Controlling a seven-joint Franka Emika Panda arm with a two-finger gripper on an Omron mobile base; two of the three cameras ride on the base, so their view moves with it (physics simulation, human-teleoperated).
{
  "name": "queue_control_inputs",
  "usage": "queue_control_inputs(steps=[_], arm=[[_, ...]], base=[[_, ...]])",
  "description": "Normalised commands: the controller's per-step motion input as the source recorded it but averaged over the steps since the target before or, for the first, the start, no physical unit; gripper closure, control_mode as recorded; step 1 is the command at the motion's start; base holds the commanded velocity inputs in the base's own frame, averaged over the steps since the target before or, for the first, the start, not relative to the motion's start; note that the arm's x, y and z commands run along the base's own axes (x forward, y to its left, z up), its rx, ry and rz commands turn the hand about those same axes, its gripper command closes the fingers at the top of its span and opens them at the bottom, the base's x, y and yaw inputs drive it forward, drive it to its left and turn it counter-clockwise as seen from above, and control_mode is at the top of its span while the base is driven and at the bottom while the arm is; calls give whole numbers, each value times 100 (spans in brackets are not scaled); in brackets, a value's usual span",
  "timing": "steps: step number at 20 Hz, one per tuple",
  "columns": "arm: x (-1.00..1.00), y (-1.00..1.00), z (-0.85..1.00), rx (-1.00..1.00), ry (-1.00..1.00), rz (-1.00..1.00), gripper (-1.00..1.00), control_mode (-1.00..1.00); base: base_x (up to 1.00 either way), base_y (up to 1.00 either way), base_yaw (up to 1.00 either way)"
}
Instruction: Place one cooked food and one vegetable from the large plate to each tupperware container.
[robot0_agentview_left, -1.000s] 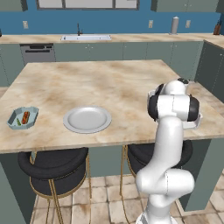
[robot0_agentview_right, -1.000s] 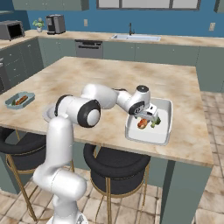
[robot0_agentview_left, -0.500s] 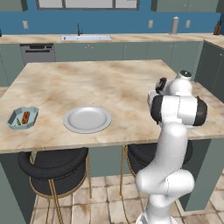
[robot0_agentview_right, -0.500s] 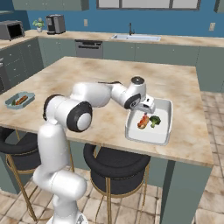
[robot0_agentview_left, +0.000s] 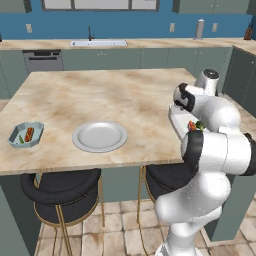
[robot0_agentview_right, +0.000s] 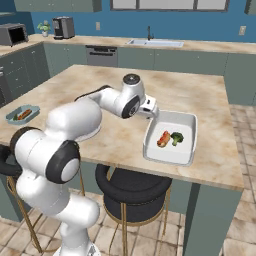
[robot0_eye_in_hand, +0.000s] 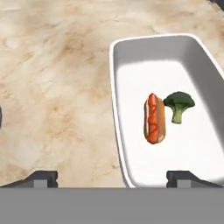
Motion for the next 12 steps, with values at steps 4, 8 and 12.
queue_control_inputs(steps=[4,8,12], arm=[[-51,100,52,-12,-2,14,-100,-100],[-89,87,41,-6,0,1,-100,-100],[-100,43,24,0,-4,-4,-100,-100]], base=[[0,0,0],[0,0,0],[0,0,0]])
